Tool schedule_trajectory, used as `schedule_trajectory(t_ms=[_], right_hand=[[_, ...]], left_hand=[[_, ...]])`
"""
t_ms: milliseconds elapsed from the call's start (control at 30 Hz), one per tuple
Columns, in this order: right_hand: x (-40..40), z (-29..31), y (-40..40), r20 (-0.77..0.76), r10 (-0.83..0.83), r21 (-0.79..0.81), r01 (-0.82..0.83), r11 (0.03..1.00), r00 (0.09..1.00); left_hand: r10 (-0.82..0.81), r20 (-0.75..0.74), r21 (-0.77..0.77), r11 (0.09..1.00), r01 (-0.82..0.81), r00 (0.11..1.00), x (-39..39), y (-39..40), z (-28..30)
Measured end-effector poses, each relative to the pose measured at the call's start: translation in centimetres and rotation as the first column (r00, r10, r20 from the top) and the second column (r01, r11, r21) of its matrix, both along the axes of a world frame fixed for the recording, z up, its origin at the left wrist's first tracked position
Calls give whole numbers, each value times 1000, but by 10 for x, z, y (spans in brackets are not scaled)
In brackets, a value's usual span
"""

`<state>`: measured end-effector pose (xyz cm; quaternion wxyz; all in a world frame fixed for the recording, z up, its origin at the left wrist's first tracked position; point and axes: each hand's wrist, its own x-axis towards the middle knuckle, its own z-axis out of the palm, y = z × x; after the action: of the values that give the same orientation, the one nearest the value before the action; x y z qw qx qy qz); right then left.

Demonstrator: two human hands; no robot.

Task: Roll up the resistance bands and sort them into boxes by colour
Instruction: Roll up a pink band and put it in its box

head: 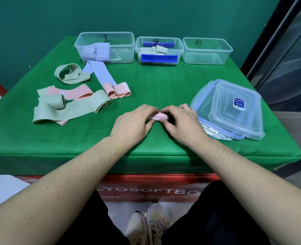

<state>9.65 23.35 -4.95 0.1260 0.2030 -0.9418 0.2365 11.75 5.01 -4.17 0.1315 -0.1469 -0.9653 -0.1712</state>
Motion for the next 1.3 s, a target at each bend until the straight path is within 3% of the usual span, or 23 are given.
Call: schedule_trajectory(t_ms=[100, 200, 333, 433, 600, 833, 1033, 1300], right_hand=[[0, 0, 2, -23, 23, 18, -23, 1000, 999], [3, 0, 4, -34, 35, -61, -37, 997, 999], [10, 3, 3, 31, 53, -311, -41, 950, 998], [18, 12, -1, 105, 80, -459, -23, 888, 991], [32, 26, -7, 248, 128, -627, 58, 777, 960], [51, 48, -8, 357, 171, -743, 168, 648, 919], [60, 69, -6, 356, 152, -736, 176, 654, 922], [77, 101, -8, 243, 214, -789, 65, 611, 946]], left_hand=[[19, 39, 84, 996, -22, 999, -2, 2, 1], [11, 94, 259, 965, -35, 995, -3, 2, 0], [-98, 162, 617, 787, -23, 982, 4, 6, 11], [-146, 240, 752, 653, -89, 960, 13, 11, 21], [-134, 274, 835, 525, -166, 953, 23, 19, 27], [-109, 274, 881, 426, -204, 955, 40, 25, 43], [-103, 220, 875, 460, -150, 970, 55, 29, 69], [-132, 289, 919, 315, -236, 948, 72, 35, 94]])
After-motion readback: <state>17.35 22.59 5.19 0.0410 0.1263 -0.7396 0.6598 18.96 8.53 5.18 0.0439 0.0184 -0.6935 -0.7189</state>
